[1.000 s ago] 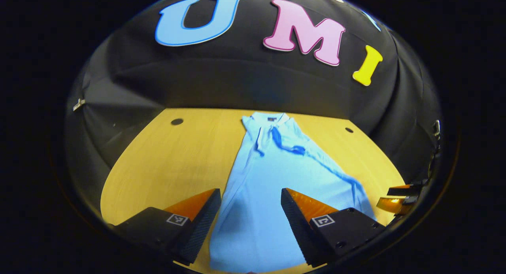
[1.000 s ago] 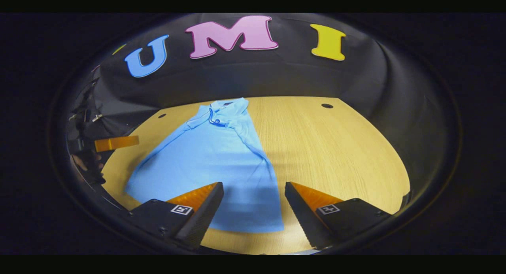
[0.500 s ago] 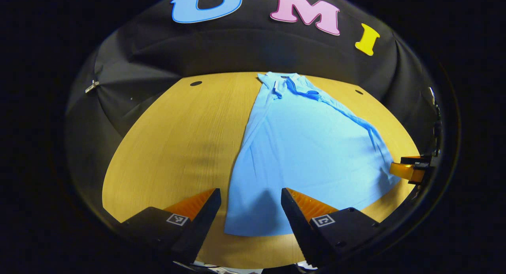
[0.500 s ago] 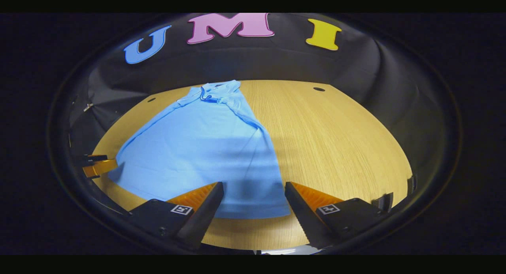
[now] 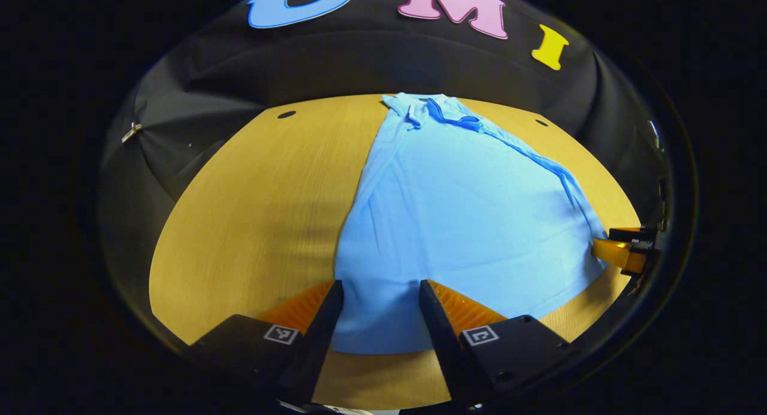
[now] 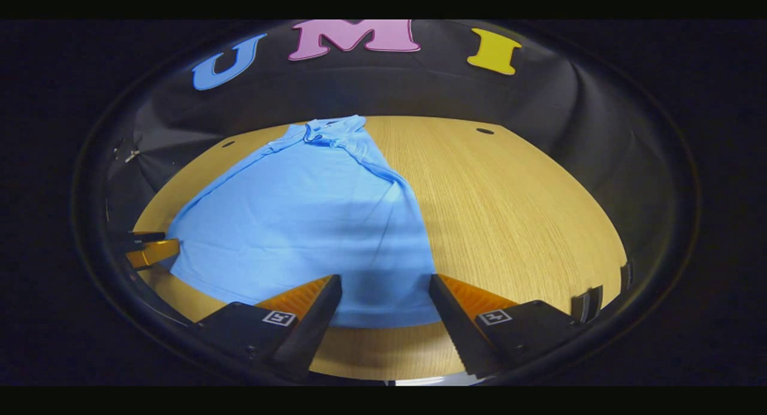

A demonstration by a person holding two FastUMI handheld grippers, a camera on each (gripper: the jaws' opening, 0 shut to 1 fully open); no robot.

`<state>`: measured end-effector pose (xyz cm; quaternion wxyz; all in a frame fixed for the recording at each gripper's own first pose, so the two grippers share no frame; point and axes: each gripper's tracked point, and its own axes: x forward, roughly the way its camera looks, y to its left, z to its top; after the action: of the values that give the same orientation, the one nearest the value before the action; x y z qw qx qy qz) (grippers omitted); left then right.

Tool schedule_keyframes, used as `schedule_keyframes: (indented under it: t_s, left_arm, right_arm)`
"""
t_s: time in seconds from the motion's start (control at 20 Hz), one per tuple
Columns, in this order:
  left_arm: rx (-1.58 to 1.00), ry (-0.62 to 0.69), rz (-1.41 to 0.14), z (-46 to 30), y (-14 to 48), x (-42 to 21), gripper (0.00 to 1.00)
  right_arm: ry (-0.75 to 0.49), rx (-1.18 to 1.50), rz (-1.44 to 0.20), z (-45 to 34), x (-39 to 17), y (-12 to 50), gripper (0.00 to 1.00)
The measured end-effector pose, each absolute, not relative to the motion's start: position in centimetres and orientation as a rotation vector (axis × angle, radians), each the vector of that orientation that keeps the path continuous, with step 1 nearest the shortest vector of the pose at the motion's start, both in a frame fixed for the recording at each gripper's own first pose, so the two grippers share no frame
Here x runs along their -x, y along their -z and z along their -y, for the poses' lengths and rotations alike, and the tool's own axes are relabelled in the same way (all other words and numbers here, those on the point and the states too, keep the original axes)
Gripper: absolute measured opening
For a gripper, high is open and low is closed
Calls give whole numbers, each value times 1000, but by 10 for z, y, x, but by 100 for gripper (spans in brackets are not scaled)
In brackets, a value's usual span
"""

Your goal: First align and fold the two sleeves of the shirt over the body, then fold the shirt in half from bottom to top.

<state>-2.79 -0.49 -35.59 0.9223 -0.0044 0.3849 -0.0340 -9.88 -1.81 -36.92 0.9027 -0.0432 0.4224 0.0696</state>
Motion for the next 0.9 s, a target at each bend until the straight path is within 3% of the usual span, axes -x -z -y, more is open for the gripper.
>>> schedule_keyframes:
  t_s: [0.05,0.15,0.2,0.25,0.3,0.4,0.5,0.6,0.7,0.9]
  left_arm:
    - [6,80,-793,9,356,28,79]
    - [-1,95,-792,16,355,28,55]
    - [-1,98,-788,21,355,27,47]
    - [6,103,-788,25,355,27,36]
    - [10,100,-787,26,355,27,32]
    - [23,98,-791,30,354,28,14]
    - [58,98,-797,33,353,28,7]
    - [105,93,-801,36,352,26,7]
    - [130,84,-811,36,352,26,7]
    - [111,90,-826,40,348,26,6]
  right_arm:
    - [-151,89,-881,16,97,371,87]
    - [-175,98,-881,8,95,370,66]
    - [-180,109,-876,7,95,370,51]
    - [-196,119,-885,6,96,370,48]
    - [-216,112,-885,0,95,371,48]
    - [-205,112,-882,1,94,371,10]
    - [-226,125,-885,0,95,369,6]
    - [-242,110,-903,-4,94,371,11]
    - [-259,84,-920,-4,93,369,0]
    - [-269,34,-921,-9,89,359,0]
